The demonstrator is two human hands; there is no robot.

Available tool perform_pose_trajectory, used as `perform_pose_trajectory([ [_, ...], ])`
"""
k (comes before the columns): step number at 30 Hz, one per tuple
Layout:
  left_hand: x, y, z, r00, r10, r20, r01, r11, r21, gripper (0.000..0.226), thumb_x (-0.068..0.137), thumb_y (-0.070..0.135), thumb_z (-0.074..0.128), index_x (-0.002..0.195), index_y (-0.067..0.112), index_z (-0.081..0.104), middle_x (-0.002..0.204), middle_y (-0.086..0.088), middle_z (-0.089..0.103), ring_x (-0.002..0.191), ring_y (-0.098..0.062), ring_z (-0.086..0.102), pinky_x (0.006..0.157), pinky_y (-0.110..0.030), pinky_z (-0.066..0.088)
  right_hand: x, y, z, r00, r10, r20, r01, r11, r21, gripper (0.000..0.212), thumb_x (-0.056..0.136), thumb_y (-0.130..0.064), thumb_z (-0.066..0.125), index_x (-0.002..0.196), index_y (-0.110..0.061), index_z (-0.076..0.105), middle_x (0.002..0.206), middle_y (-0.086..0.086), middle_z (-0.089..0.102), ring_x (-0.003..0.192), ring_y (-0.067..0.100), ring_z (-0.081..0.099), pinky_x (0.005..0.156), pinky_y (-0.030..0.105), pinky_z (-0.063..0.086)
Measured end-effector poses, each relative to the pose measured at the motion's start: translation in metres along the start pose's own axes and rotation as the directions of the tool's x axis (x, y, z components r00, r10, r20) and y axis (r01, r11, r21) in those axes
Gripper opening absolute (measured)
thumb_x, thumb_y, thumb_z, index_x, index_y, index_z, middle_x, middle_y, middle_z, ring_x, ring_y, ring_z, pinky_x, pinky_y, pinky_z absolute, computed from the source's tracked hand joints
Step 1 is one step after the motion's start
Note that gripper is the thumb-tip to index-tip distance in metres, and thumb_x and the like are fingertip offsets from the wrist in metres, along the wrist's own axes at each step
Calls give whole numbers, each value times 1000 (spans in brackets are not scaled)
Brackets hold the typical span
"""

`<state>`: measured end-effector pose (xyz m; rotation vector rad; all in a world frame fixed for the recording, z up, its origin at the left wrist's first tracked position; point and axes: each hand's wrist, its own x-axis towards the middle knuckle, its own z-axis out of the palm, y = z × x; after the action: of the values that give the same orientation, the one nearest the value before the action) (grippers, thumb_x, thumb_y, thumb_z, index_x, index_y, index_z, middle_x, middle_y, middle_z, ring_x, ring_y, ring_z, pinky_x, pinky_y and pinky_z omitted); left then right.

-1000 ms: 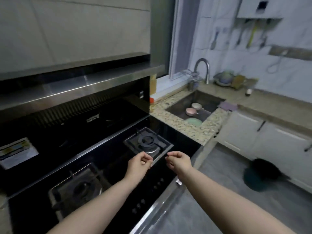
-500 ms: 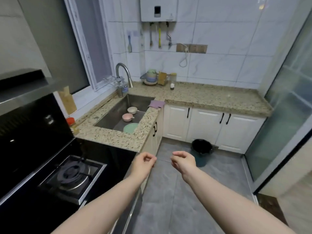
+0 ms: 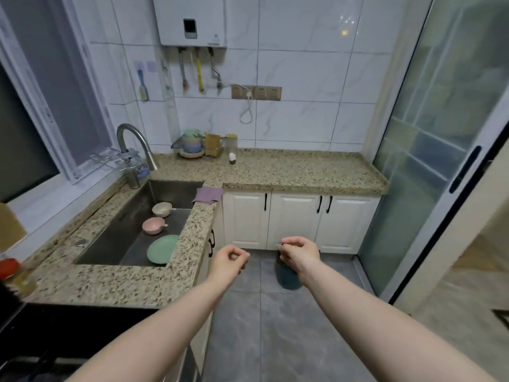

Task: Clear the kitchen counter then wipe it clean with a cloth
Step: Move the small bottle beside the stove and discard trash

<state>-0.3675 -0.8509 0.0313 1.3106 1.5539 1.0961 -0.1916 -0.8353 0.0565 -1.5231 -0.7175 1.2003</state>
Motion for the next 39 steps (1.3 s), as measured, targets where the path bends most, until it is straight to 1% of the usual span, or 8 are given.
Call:
perform_pose_trajectory([
  [7,85,-3,21,998,-43,36,43,999,10,9,89,13,68,81,8,67,59,-1,61,61,-17,58,59,-26,46,68,-10,15,998,41,-41,-41,999,0,16,83,2,68,81,-14,70,78,7,67,63,21,61,65,28,57],
  [11,144,-1,43,996,-79,46,78,997,10,12,89,14,68,78,11,64,61,-2,63,62,-20,59,61,-28,46,130,-23,26,999,44,-11,-44,999,1,14,84,5,66,83,-9,69,73,9,66,64,21,61,82,38,58],
  [15,219,3,71,995,-99,3,99,995,2,16,87,13,69,73,17,63,58,2,64,67,-23,63,71,-34,50,206,-44,35,996,43,76,-43,999,-2,13,86,10,62,86,-3,62,66,12,58,53,19,53,52,26,48],
  [16,234,6,76,994,-109,-10,109,994,-11,17,87,11,68,73,17,63,57,2,63,66,-23,62,72,-34,50,222,-51,37,995,44,90,-44,999,-9,13,87,10,62,89,-3,62,65,11,58,52,18,53,50,24,46],
  [21,303,35,105,985,-158,-66,155,986,-55,19,90,5,63,74,15,60,63,-3,62,64,-21,60,62,-27,45,312,-85,42,989,64,134,-64,998,-1,12,89,5,63,85,-6,63,77,9,62,68,15,60,55,17,56],
  [25,350,47,120,983,-159,-86,155,986,-58,19,90,2,60,77,15,62,67,-2,63,64,-16,62,60,-25,45,374,-100,53,990,74,116,-72,997,-17,15,87,7,63,81,-7,65,75,10,64,67,16,62,63,23,59],
  [31,415,48,125,978,-191,-84,188,981,-42,17,91,-1,55,83,11,63,76,-6,63,67,-16,61,59,-23,46,446,-105,83,984,115,133,-107,992,-64,16,87,7,63,80,-8,64,71,10,64,63,16,62,61,23,58],
  [39,548,39,99,978,-202,-55,203,979,18,14,92,2,55,84,11,63,81,-10,65,73,-19,62,61,-25,47,544,-136,149,990,89,110,-72,986,-149,6,94,-11,63,88,-10,63,77,9,65,65,17,61,60,28,53],
])
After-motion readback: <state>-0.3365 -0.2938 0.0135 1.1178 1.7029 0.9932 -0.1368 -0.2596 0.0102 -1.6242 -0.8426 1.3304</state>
